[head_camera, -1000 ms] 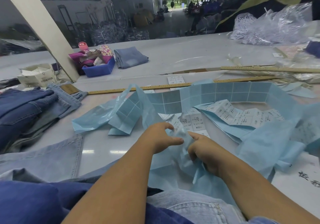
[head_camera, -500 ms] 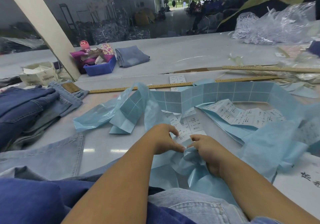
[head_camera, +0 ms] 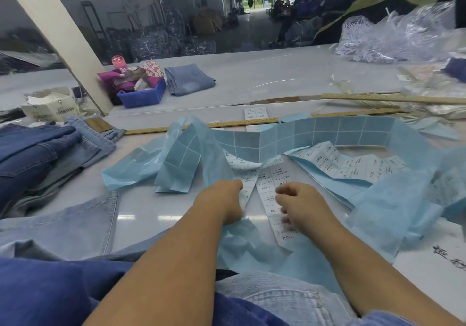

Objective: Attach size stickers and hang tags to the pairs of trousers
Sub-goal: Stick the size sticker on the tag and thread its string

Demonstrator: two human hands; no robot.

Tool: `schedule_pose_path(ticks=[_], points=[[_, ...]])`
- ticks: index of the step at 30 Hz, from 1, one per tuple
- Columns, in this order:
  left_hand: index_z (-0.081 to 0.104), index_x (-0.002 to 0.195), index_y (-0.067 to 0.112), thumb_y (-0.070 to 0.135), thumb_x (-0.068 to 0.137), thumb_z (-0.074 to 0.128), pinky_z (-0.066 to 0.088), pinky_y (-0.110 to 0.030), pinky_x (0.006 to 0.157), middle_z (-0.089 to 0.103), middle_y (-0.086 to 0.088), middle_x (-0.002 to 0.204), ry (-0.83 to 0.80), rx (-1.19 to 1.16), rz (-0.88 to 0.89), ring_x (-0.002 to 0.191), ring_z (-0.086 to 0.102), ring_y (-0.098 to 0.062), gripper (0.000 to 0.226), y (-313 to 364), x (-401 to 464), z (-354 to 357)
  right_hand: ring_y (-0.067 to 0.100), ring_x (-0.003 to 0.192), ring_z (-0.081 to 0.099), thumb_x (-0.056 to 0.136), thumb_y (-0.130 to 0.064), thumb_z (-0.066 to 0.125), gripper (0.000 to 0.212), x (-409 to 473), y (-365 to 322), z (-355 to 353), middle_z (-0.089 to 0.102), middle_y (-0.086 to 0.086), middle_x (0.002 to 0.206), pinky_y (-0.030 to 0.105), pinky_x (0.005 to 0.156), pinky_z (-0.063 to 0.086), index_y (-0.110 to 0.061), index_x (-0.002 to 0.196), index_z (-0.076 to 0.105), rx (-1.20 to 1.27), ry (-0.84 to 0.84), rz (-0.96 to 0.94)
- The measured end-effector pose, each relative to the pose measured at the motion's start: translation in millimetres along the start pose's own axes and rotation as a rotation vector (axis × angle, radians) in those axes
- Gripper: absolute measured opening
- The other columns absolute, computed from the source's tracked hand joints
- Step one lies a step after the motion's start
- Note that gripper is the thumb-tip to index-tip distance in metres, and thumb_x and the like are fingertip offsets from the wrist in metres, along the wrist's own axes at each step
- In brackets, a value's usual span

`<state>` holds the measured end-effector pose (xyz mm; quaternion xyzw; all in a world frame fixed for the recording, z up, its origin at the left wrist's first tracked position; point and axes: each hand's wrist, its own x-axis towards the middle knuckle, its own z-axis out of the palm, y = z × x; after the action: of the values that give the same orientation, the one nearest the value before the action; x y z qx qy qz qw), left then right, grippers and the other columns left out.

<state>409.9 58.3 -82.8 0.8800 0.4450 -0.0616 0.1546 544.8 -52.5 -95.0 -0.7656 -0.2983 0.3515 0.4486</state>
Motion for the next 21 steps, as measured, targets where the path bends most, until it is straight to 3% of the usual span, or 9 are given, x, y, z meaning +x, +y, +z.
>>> schedule_pose_path(ticks=[1,3,6,9,13,18,21], points=[[0.04,0.139,0.029,0.014,0.086,0.053,0.049,-0.037,0.088,0.052,-0.001,0.134,0.006,0.026,0.005,0.115,0.054,-0.025,0.056,0.5,-0.5,-0.3,0.02,0.088,0.058,0.088,-0.016,0.059,0.026,1.7,1.2,-4.3,0.061,0.004,0.107,0.024,0.065,0.045,-0.02,0.113,0.063,-0.223,0.093,-0.044],[0.04,0.138,0.032,0.01,0.087,0.051,0.05,-0.038,0.087,0.048,-0.001,0.133,-0.003,0.061,0.021,0.111,0.055,-0.025,0.056,1.9,-1.3,-1.3,0.027,0.118,0.044,0.083,-0.025,0.063,0.044,-0.4,0.7,-8.9,0.047,0.006,0.13,0.032,0.081,0.038,-0.023,0.125,0.052,-0.589,0.141,-0.002],[0.054,0.123,0.032,0.01,0.089,0.052,0.049,-0.036,0.085,0.046,-0.002,0.127,-0.034,0.118,0.048,0.107,0.055,-0.025,0.04,4.7,-2.1,-2.6,0.03,0.125,0.032,0.073,-0.037,0.07,0.061,-6.5,1.7,-5.6,0.036,0.008,0.132,0.038,0.081,0.03,-0.022,0.124,0.04,-0.853,0.018,0.105],[0.065,0.108,0.029,0.018,0.089,0.051,0.048,-0.035,0.087,0.048,-0.001,0.121,-0.037,0.104,0.044,0.107,0.055,-0.025,0.025,11.6,-4.0,-5.1,0.028,0.117,0.04,0.072,-0.031,0.073,0.063,-5.2,2.7,-5.2,0.039,0.008,0.125,0.036,0.079,0.035,-0.018,0.123,0.039,-0.835,0.043,0.085],[0.067,0.098,0.022,0.035,0.087,0.049,0.049,-0.036,0.087,0.056,-0.001,0.111,-0.004,0.097,0.065,0.099,0.057,-0.023,0.024,26.8,-7.0,-6.7,0.028,0.106,0.053,0.062,-0.031,0.085,0.072,-2.4,2.7,-5.3,0.043,0.008,0.115,0.034,0.08,0.046,-0.016,0.115,0.039,-0.75,0.021,0.135],[0.066,0.103,0.022,0.025,0.082,0.057,0.05,-0.034,0.085,0.059,0.0,0.109,-0.001,0.261,0.022,0.096,0.059,-0.022,0.023,17.1,-5.4,-3.9,0.023,0.095,0.056,0.063,-0.024,0.082,0.043,-0.5,3.5,-4.6,0.051,-0.004,0.087,0.035,0.081,0.05,-0.02,0.082,0.043,-0.746,0.0,0.086],[0.065,0.103,0.021,0.028,0.085,0.057,0.047,-0.032,0.082,0.059,-0.001,0.108,0.039,0.269,0.017,0.094,0.057,-0.021,0.022,16.9,-1.7,-2.6,0.024,0.103,0.054,0.065,-0.026,0.078,0.043,2.6,5.1,-3.3,0.052,-0.004,0.097,0.038,0.089,0.048,-0.023,0.098,0.05,-0.774,-0.01,0.063]])
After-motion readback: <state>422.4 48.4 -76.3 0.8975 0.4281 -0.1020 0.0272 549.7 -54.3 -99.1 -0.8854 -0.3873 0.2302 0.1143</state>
